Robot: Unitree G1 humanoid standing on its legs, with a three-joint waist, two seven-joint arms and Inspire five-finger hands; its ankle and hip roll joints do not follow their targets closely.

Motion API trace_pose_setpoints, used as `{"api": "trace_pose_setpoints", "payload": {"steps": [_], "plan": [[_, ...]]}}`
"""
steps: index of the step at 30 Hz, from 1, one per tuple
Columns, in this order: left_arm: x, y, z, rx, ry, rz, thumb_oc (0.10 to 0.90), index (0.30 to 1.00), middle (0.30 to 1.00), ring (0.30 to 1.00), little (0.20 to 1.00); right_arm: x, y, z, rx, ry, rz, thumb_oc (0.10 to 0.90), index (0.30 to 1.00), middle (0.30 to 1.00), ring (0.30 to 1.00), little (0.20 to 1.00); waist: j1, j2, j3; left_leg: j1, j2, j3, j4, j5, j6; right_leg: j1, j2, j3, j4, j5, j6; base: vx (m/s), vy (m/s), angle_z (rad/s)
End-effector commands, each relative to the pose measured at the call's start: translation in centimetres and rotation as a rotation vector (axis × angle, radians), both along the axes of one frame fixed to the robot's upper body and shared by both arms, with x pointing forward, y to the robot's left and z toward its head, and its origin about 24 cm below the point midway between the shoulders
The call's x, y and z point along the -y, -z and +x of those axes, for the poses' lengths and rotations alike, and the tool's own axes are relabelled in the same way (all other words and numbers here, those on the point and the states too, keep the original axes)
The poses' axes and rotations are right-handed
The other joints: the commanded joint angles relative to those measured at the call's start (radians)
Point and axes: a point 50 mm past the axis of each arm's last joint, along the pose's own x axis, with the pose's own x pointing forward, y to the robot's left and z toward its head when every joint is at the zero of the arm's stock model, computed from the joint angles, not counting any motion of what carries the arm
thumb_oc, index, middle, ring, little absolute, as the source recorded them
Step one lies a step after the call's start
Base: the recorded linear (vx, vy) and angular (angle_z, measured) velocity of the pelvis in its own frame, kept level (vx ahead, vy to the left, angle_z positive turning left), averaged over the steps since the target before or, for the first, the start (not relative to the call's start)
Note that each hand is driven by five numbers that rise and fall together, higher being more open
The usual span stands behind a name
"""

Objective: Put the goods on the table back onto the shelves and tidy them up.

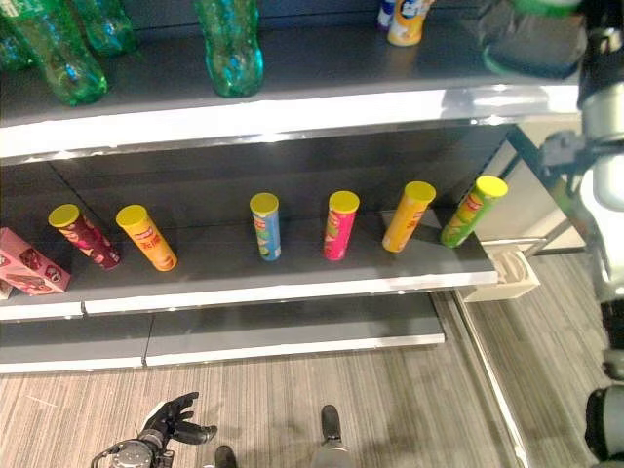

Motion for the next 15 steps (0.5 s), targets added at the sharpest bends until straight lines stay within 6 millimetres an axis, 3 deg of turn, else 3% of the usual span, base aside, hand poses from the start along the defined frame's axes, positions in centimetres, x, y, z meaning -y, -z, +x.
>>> {"api": "trace_pose_setpoints", "payload": {"steps": [1, 7, 15], "plan": [[-2.1, -1.3, 2.0, 0.065, 0.047, 0.084, 0.800, 0.900, 0.900, 0.900, 0.900, 0.0, -5.7, -2.3, 0.224, 0.006, 0.009, 0.400, 0.300, 0.300, 0.300, 0.300, 0.045, -0.061, -0.027, 0.050, 0.030, -0.023, 0.004, -0.111, -0.062, 0.062, -0.060, -0.065, 0.111, -0.255, 0.076, 0.00, -0.031, 0.08], [-2.4, -1.4, 2.0, 0.068, 0.040, 0.082, 0.800, 0.900, 0.900, 0.900, 0.900, 0.6, -4.7, 0.0, 0.106, 0.049, 0.030, 0.400, 0.300, 0.300, 0.300, 0.300, 0.063, -0.062, -0.020, 0.045, 0.037, -0.039, 0.004, -0.103, -0.066, 0.072, -0.057, -0.079, 0.108, -0.260, 0.070, 0.00, -0.013, 0.02], [-2.6, -1.3, 1.6, 0.058, 0.031, 0.082, 0.800, 0.900, 0.900, 0.900, 0.900, 1.5, -2.8, 1.4, 0.017, 0.078, 0.062, 0.400, 0.300, 0.300, 0.300, 0.300, 0.072, -0.055, -0.013, 0.034, 0.044, -0.054, 0.004, -0.095, -0.070, 0.067, -0.054, -0.092, 0.120, -0.270, 0.063, 0.00, -0.028, 0.11]]}}
